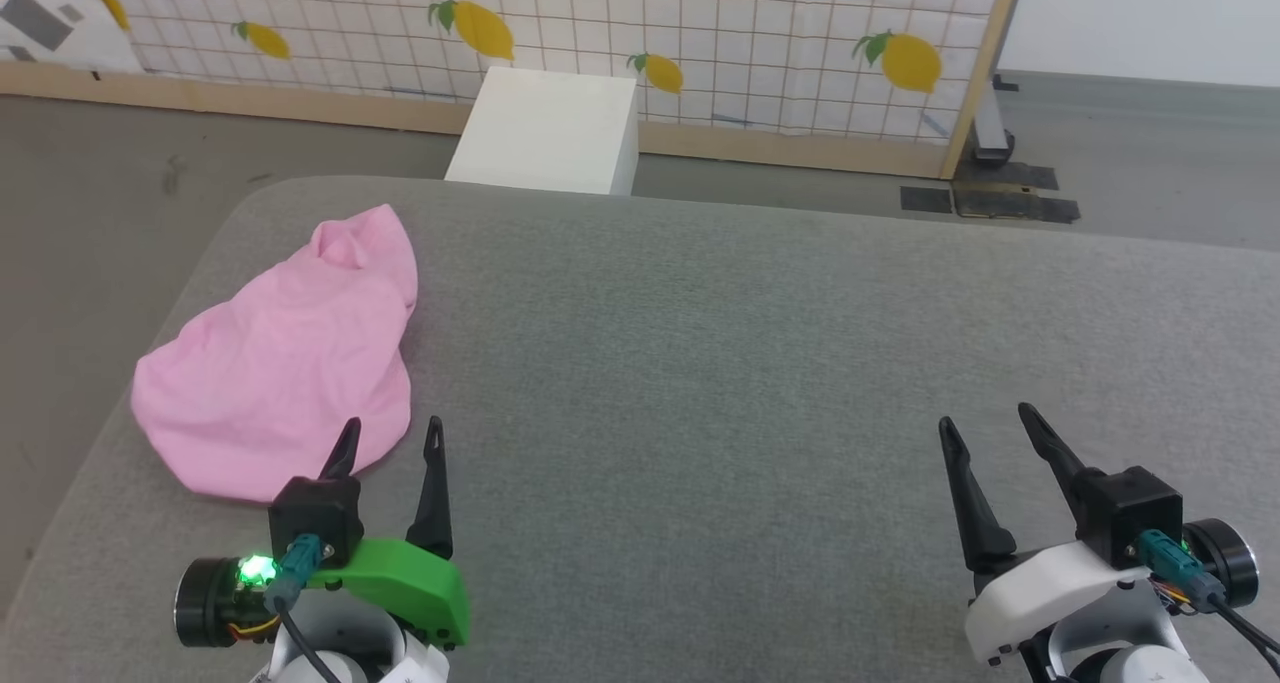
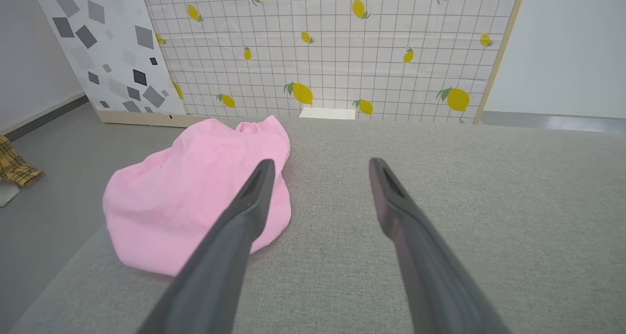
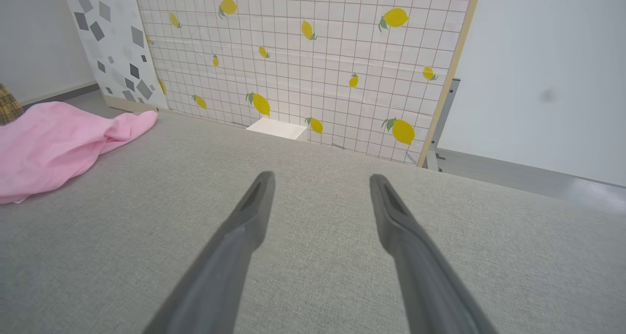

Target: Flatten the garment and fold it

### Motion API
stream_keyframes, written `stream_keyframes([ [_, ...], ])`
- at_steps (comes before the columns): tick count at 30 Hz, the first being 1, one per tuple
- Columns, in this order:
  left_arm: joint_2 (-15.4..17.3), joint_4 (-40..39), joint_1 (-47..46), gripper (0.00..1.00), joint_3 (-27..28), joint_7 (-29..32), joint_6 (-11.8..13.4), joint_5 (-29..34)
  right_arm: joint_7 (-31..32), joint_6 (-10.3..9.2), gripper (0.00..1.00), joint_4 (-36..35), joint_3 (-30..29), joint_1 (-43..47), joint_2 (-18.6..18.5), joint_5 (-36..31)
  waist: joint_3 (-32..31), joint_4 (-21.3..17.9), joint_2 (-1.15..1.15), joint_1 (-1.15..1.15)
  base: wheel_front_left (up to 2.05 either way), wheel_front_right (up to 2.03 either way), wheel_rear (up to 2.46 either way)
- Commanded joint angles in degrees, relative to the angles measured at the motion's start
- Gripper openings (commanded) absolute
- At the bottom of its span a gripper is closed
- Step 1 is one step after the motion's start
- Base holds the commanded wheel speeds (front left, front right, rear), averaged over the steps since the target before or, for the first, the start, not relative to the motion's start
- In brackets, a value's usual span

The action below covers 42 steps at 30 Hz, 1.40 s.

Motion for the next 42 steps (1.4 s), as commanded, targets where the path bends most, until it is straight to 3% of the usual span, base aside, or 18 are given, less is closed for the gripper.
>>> stream_keyframes([
  [1, 0.3, 0.3, -0.6, 1.0, -0.2, -0.8, 0.5, -0.7, -0.6, -0.02, 1.0, 0.3, 0.3, -0.5, 0.0, 0.5, -0.1, 1.2, 0.0, 0.0, 0.0, 0.0, 0.0],
  [42, 1.6, 1.5, 0.3, 1.0, -1.9, -5.6, 2.0, -4.5, -4.4, -0.05, 1.0, 1.9, 2.9, -1.9, 0.1, 1.9, -0.2, 13.9, 0.0, 0.0, 0.0, 0.0, 0.0],
])
